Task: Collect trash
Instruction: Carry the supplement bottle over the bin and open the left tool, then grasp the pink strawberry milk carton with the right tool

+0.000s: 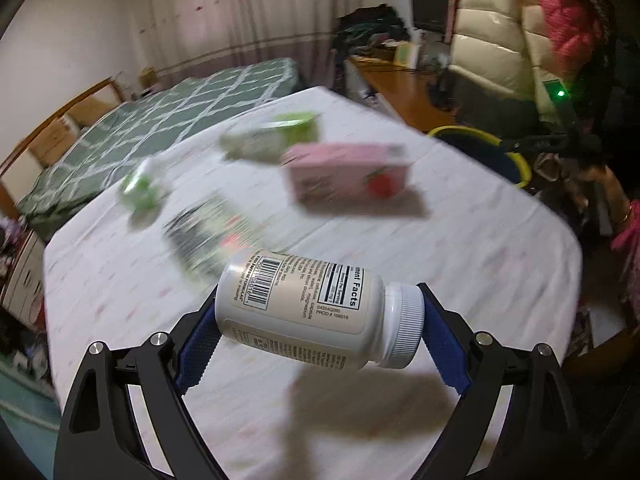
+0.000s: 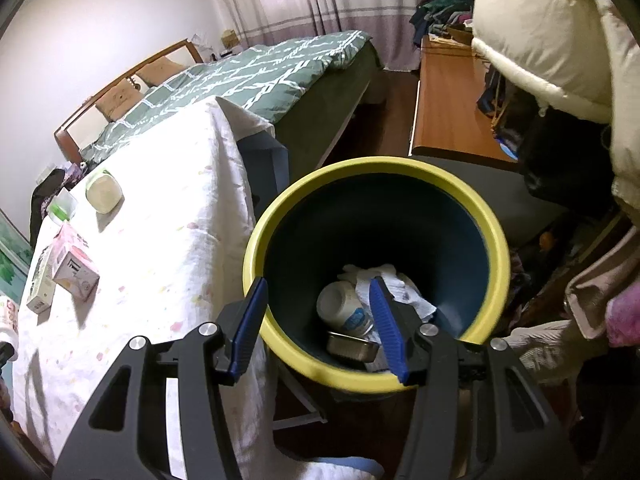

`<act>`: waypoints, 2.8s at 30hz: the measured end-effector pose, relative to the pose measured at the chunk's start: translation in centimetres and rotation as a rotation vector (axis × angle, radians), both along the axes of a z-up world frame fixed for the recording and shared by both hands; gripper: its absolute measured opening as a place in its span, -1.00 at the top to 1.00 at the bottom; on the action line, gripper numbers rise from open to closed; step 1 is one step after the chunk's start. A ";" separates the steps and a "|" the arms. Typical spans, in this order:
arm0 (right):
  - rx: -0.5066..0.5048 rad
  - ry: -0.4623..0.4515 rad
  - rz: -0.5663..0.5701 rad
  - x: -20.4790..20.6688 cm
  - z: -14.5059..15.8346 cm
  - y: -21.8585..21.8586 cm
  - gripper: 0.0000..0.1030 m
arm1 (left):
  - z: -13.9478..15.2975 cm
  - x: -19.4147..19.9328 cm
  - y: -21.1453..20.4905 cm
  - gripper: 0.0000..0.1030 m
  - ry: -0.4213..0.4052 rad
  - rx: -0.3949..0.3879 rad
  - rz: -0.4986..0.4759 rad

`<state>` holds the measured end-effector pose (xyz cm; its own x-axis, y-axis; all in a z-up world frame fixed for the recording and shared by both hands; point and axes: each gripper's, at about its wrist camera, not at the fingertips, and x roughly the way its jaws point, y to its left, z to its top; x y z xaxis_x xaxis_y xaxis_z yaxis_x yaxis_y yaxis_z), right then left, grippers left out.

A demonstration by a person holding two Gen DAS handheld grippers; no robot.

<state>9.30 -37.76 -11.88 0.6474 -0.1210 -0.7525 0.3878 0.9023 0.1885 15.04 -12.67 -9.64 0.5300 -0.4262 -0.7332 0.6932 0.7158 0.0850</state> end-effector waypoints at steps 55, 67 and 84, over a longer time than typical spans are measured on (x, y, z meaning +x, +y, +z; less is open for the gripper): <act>-0.072 0.012 -0.025 -7.8 0.1 1.2 -0.10 | 6.4 1.1 -11.6 -0.90 -0.004 -0.224 0.128; -0.037 -0.022 0.333 1.8 1.8 12.3 -0.10 | 3.9 -1.6 5.1 -0.90 -0.030 -0.186 0.482; -0.061 0.023 0.568 12.8 0.7 20.6 -0.12 | 2.7 -1.8 4.9 -0.90 -0.001 -0.206 0.466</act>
<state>22.12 -17.11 -11.19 0.6067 0.1975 -0.7700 -0.1577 0.9793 0.1269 13.24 -7.73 -6.93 0.6989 -0.2800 -0.6582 0.2962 0.9509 -0.0899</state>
